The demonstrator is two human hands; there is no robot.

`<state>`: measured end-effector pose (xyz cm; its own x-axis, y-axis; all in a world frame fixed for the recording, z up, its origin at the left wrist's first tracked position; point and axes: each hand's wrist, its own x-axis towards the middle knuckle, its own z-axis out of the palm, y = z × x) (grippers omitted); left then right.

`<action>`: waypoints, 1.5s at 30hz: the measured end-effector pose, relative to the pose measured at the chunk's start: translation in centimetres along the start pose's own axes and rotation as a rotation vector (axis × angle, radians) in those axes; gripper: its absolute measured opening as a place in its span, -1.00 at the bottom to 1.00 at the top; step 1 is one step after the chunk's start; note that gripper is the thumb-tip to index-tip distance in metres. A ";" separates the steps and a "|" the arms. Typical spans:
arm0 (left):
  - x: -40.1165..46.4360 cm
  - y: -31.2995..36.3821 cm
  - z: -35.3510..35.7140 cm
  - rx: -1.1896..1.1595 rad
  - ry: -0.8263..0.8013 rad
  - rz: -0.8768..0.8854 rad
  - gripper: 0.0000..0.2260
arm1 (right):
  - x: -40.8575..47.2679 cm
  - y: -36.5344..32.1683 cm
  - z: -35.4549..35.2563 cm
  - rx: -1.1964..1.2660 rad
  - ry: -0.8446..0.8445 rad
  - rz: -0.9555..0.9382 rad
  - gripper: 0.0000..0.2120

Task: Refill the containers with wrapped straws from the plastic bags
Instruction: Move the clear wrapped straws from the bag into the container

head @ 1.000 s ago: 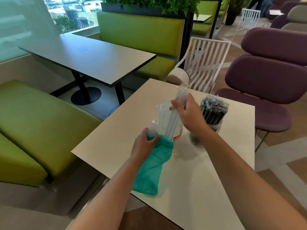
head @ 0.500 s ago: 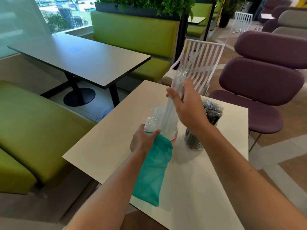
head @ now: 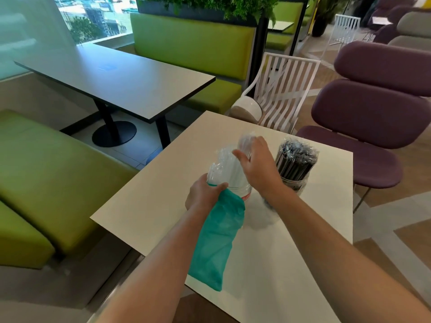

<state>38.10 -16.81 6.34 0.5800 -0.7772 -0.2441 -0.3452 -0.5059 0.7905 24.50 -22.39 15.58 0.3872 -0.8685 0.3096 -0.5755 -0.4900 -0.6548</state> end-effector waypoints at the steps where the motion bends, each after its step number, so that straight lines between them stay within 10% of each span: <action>1: 0.0 0.0 0.0 0.014 0.000 -0.002 -0.65 | -0.2 1.0 0.9 -0.055 0.001 0.011 -0.61; 8: 0.0 0.0 -0.1 0.022 0.004 -0.006 -0.64 | -0.5 2.4 2.7 -0.294 0.262 -0.143 -0.30; 15: -0.3 -0.3 0.1 0.013 0.022 0.033 -0.61 | -1.2 4.9 5.8 -0.577 -0.128 -0.290 -0.43; 26: 0.1 -0.6 0.1 -0.055 -0.017 0.017 -0.61 | 2.6 3.4 3.3 -0.403 -0.295 -0.046 -0.26; 33: 0.4 -0.4 0.1 -0.027 -0.037 -0.018 -0.58 | 3.9 2.8 2.4 -0.366 -0.137 -0.216 -0.59; 45: -0.2 -0.4 -0.2 -0.071 -0.025 0.003 -0.57 | 1.0 4.3 3.2 -0.548 -0.310 -0.243 -0.33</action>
<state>38.28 -16.40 6.12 0.5603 -0.7882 -0.2546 -0.2936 -0.4764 0.8288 24.72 -25.08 10.89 0.6935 -0.7071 0.1376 -0.6967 -0.7070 -0.1216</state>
